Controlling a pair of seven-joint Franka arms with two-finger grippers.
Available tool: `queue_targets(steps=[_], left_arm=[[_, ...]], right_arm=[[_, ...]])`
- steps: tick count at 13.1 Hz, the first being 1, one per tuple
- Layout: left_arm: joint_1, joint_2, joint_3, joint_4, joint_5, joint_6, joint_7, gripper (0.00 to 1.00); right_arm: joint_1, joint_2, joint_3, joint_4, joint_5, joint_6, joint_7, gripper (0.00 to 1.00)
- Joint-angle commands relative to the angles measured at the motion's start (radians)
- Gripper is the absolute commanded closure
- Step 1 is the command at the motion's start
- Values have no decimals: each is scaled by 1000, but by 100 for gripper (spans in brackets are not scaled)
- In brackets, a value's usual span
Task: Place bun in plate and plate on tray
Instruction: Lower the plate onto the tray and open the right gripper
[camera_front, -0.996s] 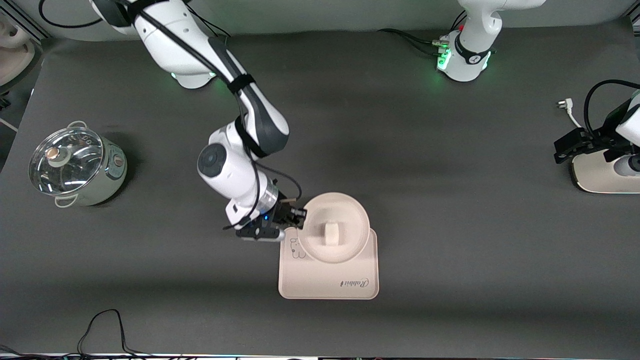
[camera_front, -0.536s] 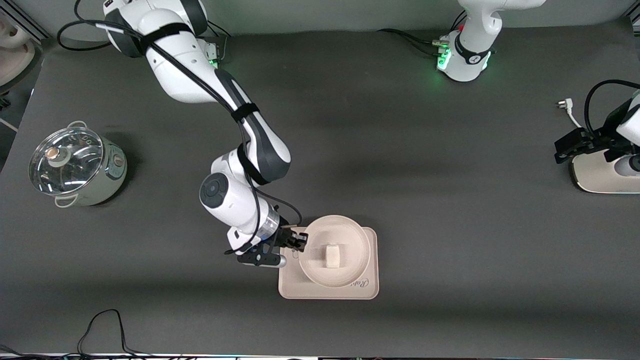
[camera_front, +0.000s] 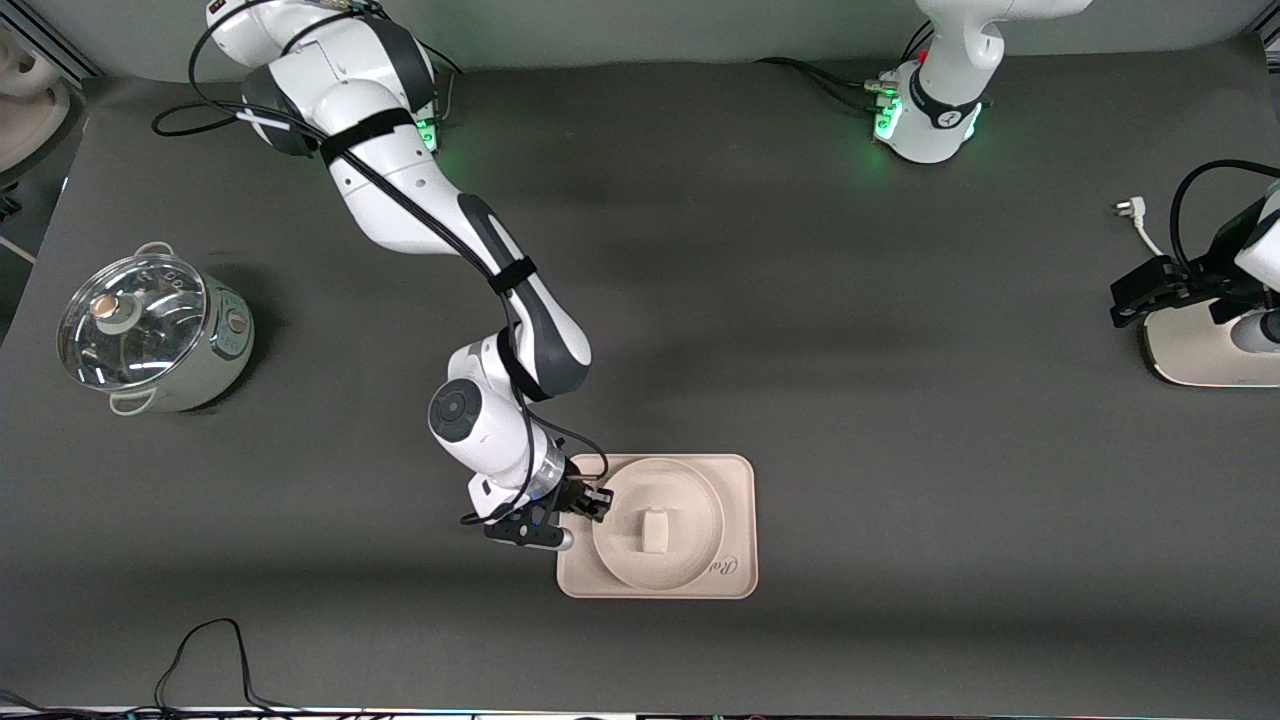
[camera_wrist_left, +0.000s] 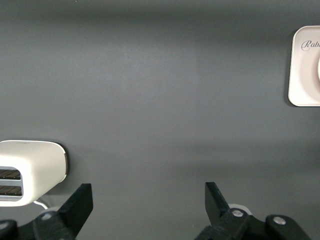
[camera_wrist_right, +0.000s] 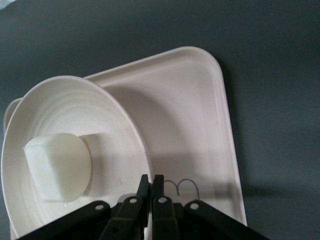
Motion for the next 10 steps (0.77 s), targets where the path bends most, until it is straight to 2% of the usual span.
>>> queue_targets(steps=[1, 3, 5, 8, 10], left_arm=[[1, -6, 0, 4, 8, 4, 10, 0], [1, -4, -2, 4, 8, 4, 10, 0], [-1, -4, -2, 4, 7, 9, 10, 0], [1, -6, -2, 4, 7, 9, 10, 0], [-2, -6, -3, 6, 8, 9, 8, 0]], right_arm=[[-3, 36, 10, 40, 34, 32, -26, 100], [0, 45, 12, 40, 34, 39, -23, 100], [-3, 41, 12, 40, 36, 39, -20, 0], [-5, 6, 12, 34, 36, 12, -12, 0], [-3, -71, 0, 12, 30, -115, -12, 0]])
